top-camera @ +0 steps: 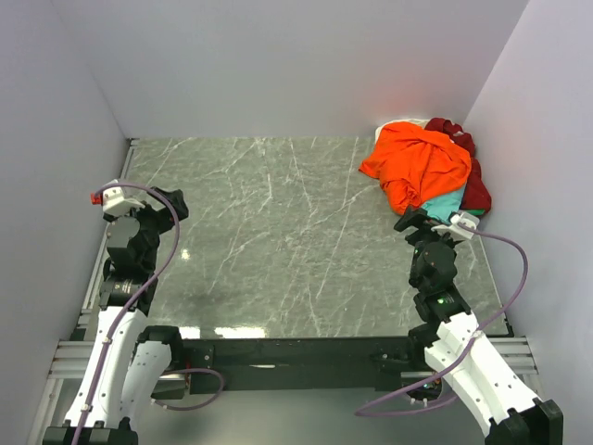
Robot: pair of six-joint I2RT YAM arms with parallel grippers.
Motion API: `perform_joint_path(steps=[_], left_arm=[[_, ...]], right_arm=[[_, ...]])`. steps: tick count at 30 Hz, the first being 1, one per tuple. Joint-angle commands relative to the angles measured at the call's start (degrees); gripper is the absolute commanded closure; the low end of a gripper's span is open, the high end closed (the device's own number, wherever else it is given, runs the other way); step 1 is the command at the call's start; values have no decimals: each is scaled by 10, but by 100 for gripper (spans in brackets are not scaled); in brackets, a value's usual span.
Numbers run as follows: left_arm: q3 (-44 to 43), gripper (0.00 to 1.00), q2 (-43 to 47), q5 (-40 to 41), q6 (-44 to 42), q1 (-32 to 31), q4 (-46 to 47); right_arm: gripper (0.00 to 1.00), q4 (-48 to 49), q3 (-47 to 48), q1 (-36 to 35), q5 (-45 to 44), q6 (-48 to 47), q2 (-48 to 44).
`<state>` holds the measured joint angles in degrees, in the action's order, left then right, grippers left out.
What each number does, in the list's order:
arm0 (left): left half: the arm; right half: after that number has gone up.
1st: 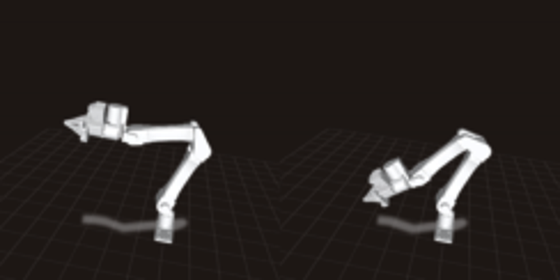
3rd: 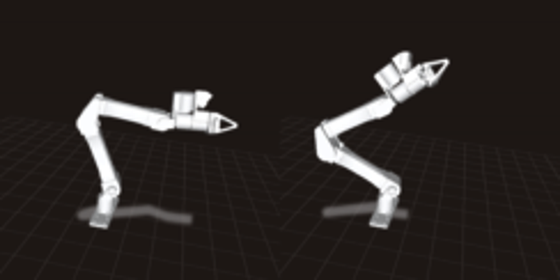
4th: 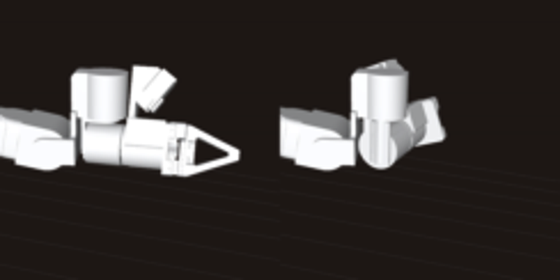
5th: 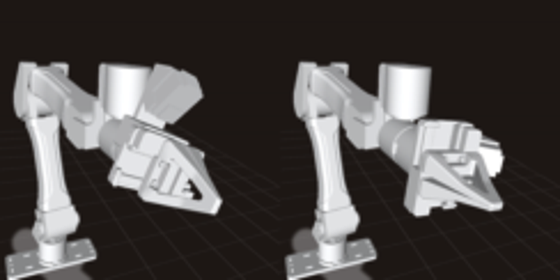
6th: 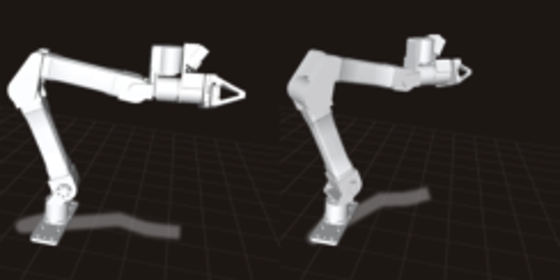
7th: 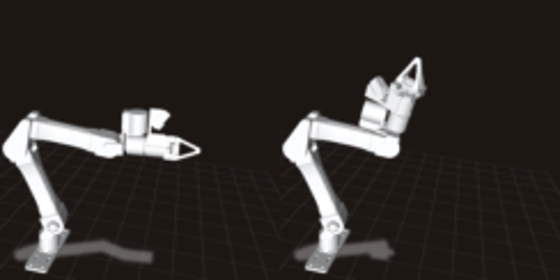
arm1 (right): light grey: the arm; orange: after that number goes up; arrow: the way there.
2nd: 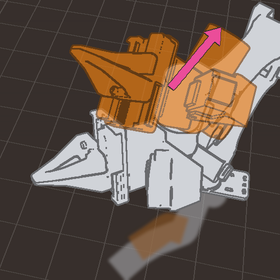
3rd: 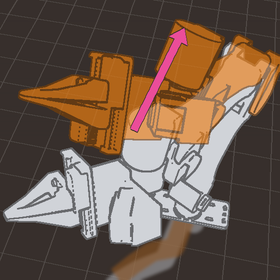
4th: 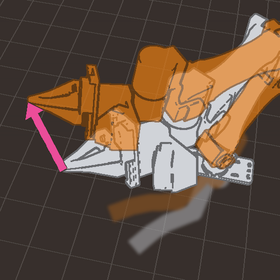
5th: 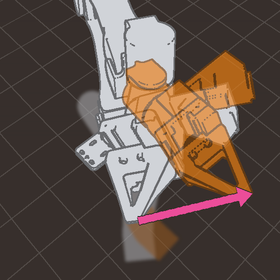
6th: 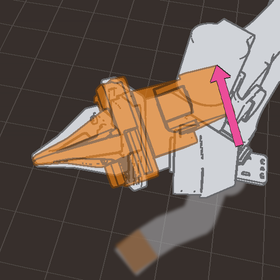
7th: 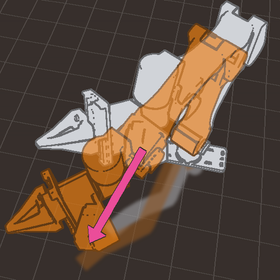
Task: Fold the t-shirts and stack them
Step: Grab the tshirt from the pile
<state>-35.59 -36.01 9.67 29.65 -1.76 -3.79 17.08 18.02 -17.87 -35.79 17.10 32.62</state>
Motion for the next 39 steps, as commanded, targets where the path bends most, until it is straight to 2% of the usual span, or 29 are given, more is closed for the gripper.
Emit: perform_joint_path(steps=[1,7,12,15,19,22,24,31,39], left_arm=[[-16,1,7,4,1,-2,5],[-37,0,7,3,18,-1,-28],[-86,0,-2,-39,21,-1,-84],[-118,1,-17,-85,13,-1,-114],[-156,1,-49,-104,-3,-1,-152],[-189,1,-82,-114,-29,-1,-185],[-197,1,-100,-106,-43,-2,-204],[-148,0,-83,-136,-38,8,-169],[-129,1,-37,-98,-44,10,-166]], right_arm=[[7,-3,37,-1,-1,2,5],[7,-17,56,-1,10,-11,29],[7,-41,86,-1,32,-15,50],[6,-90,137,-1,15,-10,82],[4,-156,217,41,53,-2,159],[5,-189,299,125,180,43,225],[5,-192,321,155,208,50,256],[8,-221,424,172,215,58,435],[10,-224,479,194,201,65,571]])
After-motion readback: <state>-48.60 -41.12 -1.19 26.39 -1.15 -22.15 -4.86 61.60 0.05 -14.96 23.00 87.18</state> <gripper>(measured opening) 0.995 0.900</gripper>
